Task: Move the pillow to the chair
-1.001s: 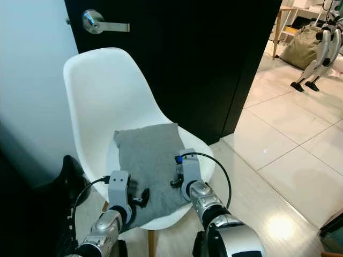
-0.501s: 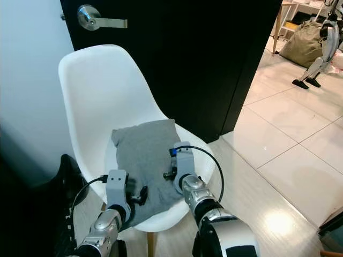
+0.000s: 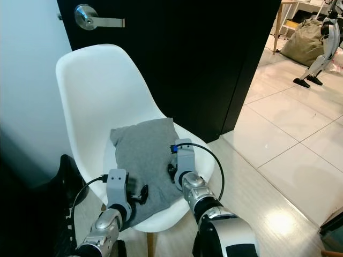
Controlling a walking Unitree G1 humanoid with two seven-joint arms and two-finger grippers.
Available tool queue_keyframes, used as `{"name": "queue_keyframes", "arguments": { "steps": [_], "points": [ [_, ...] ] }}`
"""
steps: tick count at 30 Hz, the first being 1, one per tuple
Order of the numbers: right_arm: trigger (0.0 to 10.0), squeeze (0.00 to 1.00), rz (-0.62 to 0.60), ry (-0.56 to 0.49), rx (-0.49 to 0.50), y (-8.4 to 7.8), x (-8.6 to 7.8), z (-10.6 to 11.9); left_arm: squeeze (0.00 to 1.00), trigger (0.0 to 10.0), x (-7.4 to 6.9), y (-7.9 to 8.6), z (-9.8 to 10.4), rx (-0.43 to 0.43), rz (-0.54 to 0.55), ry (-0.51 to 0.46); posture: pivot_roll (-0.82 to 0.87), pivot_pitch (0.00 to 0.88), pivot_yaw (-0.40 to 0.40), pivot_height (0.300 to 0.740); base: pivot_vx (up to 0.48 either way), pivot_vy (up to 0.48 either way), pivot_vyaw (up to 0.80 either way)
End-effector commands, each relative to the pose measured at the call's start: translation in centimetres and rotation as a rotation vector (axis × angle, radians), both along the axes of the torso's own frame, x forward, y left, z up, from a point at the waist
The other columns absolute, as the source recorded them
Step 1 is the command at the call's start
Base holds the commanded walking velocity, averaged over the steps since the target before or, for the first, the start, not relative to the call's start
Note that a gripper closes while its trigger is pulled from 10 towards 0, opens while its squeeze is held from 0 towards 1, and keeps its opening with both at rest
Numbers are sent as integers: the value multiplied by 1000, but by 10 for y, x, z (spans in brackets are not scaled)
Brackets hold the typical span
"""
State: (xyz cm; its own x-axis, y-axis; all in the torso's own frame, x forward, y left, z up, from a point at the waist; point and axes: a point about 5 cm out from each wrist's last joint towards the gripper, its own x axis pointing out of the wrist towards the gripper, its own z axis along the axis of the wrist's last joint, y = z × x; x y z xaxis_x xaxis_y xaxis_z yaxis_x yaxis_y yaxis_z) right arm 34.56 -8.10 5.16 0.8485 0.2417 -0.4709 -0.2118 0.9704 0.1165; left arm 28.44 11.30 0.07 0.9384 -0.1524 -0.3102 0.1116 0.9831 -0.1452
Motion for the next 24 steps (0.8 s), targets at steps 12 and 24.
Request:
{"name": "queue_keyframes", "arguments": {
  "steps": [12, 24],
  "points": [
    [10000, 0, -100, -30, 228, -44, 0, -3, 0, 10000, 5, -11, 4, -6, -52, 8, 123, 0, -87, 571, 0, 0, 0],
    [10000, 0, 135, -216, 799, -41, 2, 27, 0, 10000, 10, -6, 10, 84, -29, -40, 114, 0, -86, 571, 0, 0, 0]
  ]
}}
